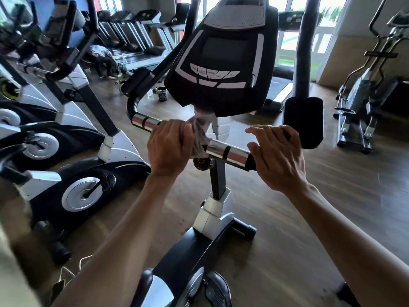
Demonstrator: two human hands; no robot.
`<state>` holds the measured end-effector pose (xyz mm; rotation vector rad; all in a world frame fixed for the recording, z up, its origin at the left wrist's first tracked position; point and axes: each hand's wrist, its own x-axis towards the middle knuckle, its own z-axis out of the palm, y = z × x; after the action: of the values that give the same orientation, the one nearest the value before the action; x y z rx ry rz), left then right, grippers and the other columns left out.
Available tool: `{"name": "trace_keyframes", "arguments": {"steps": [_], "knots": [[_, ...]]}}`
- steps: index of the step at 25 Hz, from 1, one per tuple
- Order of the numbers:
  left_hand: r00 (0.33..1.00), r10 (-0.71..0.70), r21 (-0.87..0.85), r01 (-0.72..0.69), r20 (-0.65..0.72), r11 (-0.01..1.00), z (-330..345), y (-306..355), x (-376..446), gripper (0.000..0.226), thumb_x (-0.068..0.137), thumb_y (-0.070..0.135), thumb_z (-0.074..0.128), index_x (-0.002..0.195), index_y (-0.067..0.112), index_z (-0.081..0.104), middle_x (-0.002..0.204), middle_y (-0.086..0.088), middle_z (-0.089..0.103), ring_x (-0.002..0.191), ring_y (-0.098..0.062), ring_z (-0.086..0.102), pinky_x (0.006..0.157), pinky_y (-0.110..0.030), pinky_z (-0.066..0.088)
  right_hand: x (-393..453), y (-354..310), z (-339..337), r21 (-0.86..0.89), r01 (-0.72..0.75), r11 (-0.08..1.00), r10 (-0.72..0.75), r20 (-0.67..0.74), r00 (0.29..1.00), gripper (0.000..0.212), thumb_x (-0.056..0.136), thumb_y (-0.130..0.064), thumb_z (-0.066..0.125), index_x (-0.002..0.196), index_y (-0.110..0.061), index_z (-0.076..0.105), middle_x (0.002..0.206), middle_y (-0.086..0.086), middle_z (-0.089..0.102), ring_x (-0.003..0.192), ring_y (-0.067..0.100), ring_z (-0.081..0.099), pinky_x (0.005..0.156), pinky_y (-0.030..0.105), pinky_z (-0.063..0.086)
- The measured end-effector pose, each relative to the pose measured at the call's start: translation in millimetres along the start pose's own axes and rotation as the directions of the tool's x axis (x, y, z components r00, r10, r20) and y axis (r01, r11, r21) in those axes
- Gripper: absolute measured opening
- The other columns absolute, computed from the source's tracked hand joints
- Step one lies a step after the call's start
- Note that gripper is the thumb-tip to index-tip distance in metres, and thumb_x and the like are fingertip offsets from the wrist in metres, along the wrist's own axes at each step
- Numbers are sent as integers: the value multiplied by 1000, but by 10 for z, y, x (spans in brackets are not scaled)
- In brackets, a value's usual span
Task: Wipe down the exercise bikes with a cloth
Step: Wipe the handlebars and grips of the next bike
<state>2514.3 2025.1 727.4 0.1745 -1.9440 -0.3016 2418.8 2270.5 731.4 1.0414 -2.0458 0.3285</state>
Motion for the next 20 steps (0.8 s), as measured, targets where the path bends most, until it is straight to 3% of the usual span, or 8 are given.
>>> {"name": "trace_keyframes", "arguments": {"steps": [5,7,9,11,12,14,17,20], "knots": [[998,-68,169,66,8,983,-436,6,-421,34,102,25,41,75,9,55,71,-9,59,68,-23,50,67,-30,30,-35,-40,-72,147,-60,987,54,45,998,39,108,-37,30,120,-18,61,123,-2,67,115,20,59,113,42,25],[997,-66,203,55,48,978,-488,46,-577,35,102,27,41,75,11,55,72,-8,59,71,-20,48,68,-30,30,-202,-185,-131,335,-111,936,103,40,994,31,104,-32,41,120,-15,62,126,-1,65,121,21,56,118,43,21],[992,-100,253,76,82,964,-524,136,-738,37,103,29,39,75,12,56,73,-7,60,71,-23,52,70,-34,37,-505,-492,-173,554,-82,828,64,51,997,28,101,-28,47,117,-13,64,124,-3,64,119,19,55,112,38,31],[984,-153,289,120,93,950,-552,292,-886,38,102,31,39,76,11,59,74,-7,63,73,-25,56,74,-36,40,-774,-807,-224,778,-237,582,41,263,964,31,99,-37,47,115,-19,66,117,-21,62,112,10,56,97,29,41],[983,-159,303,124,93,945,-582,388,-958,37,101,31,41,77,11,61,75,-7,64,74,-25,57,76,-36,40,-830,-929,-244,822,-421,385,19,449,894,36,98,-46,46,114,-23,68,113,-27,63,111,8,58,94,28,44],[988,-118,334,79,98,939,-663,553,-1118,34,98,29,45,80,8,64,77,-8,65,77,-25,57,79,-37,42,-823,-1036,-149,706,-707,39,-143,705,695,54,96,-61,38,119,-24,70,116,-19,70,114,11,63,100,34,45],[983,-135,461,66,120,885,-859,728,-1467,31,98,30,48,87,8,68,83,-9,67,86,-27,60,87,-40,47,-659,-1181,-48,447,-853,-268,-437,732,522,70,98,-67,27,125,-18,69,119,8,73,110,18,67,97,38,48],[915,-341,523,186,217,832,-1061,818,-1885,41,97,36,50,117,4,66,109,-11,67,111,-33,59,107,-46,41,-747,-1535,-65,255,-902,-348,-583,695,422,39,107,-41,38,106,-26,75,103,5,76,91,15,72,71,32,57]]}}
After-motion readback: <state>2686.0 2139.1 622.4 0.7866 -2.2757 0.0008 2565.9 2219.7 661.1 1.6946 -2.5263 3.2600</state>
